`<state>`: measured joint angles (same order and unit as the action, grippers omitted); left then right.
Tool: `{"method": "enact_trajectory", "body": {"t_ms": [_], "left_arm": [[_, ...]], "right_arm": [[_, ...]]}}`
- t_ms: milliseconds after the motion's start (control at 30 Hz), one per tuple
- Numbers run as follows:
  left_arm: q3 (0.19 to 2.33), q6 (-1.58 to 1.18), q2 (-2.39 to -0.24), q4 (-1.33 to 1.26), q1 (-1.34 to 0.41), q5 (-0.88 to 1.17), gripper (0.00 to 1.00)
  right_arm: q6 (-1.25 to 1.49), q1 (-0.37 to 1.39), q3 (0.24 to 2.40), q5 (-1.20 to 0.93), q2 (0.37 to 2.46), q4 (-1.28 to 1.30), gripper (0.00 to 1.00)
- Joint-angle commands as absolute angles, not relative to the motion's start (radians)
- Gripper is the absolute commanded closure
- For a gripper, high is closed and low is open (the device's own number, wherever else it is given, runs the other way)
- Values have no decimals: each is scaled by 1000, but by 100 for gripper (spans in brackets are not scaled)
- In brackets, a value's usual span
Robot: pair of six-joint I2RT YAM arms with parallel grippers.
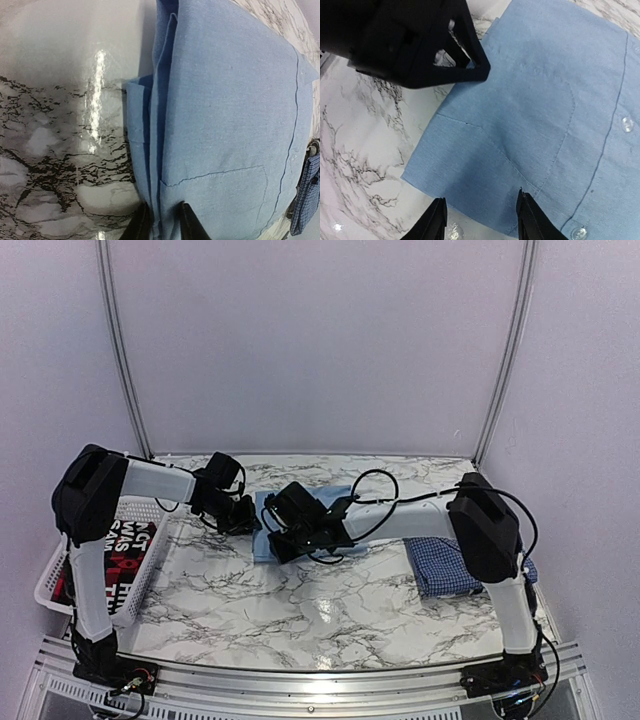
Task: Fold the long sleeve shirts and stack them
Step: Smooth out the square-folded shirt at the center of the board, then pick up the square-folded shirt from the center of the board.
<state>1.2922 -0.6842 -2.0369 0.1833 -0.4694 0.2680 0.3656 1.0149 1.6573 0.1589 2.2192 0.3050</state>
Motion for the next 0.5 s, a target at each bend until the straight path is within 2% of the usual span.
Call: {"method": "enact_trajectory", "body": {"t_ms": [0, 100, 167, 267, 467], "left_arm": [[1285, -690, -2083, 273, -481, 244, 85], [1287, -695, -2075, 261, -480, 243, 96], [1284, -697, -2061, 257, -478, 235, 100], [1274, -695, -2030, 249, -468, 232, 100], [1257, -671, -1976, 250, -441, 247, 100]], "right_arm": [[369, 974, 1659, 150, 2090, 304, 55], [371, 916, 1597, 155, 2035, 288, 51], [374, 874, 1554, 156, 2009, 289, 51], [380, 822, 1465, 156, 1969, 266, 53], [395, 777, 1326, 186, 1921, 224, 62]]}}
